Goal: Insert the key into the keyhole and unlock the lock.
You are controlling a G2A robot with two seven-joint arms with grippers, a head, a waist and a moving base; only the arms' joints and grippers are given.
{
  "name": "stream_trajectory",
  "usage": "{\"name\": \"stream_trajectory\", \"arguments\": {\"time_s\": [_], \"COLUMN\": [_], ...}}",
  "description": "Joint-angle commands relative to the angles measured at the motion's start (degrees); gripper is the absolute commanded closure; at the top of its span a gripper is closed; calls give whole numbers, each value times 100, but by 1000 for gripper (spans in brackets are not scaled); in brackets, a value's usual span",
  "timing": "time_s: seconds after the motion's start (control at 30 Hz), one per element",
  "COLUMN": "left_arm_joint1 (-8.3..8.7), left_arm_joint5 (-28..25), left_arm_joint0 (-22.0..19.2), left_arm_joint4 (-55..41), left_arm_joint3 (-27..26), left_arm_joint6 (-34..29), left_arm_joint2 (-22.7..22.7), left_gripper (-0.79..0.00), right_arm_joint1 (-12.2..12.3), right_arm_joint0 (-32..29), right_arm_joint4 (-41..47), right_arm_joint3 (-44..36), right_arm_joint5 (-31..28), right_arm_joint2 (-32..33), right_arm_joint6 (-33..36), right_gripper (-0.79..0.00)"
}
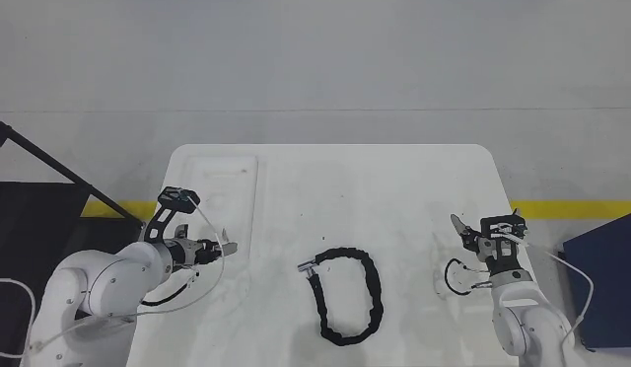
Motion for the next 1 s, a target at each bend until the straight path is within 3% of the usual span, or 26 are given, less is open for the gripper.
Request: {"name": "stream_trajectory", "arguments": {"time_s": [0.0, 0.1, 0.17, 0.33, 0.53, 0.77, 0.87, 0.97], "left_arm_joint1": [0, -3, 13, -23, -70, -42, -28, -13], "left_arm_joint5": [1, 179, 280, 1175, 1636, 1673, 1673, 1673], "left_arm_joint0": [-1, 56, -113, -942, -1765, -2048, -2089, -2082], "left_arm_joint4": [-1, -36, 282, 120, 162, 735, 770, 764], "left_arm_joint3": [0, 280, 443, 1168, 1780, 2100, 2183, 2197], "left_arm_joint6": [-1, -109, -214, -827, -903, -1059, -1059, -1059], "left_arm_joint2": [0, 65, 197, 807, 1410, 1757, 1788, 1803], "left_gripper": [-785, -785, -785, -785, -785, -785, -665, -646], "right_arm_joint1": [0, 0, 0, 0, 0, 0, 0, 0], "right_arm_joint0": [0, 0, 0, 0, 0, 0, 0, 0], "right_arm_joint4": [0, 0, 0, 0, 0, 0, 0, 0], "right_arm_joint3": [0, 0, 0, 0, 0, 0, 0, 0], "right_arm_joint5": [0, 0, 0, 0, 0, 0, 0, 0], "right_arm_joint2": [0, 0, 0, 0, 0, 0, 0, 0], "right_arm_joint6": [0, 0, 0, 0, 0, 0, 0, 0], "right_gripper": [-785, -785, -785, -785, -785, -785, -785, -785]}}
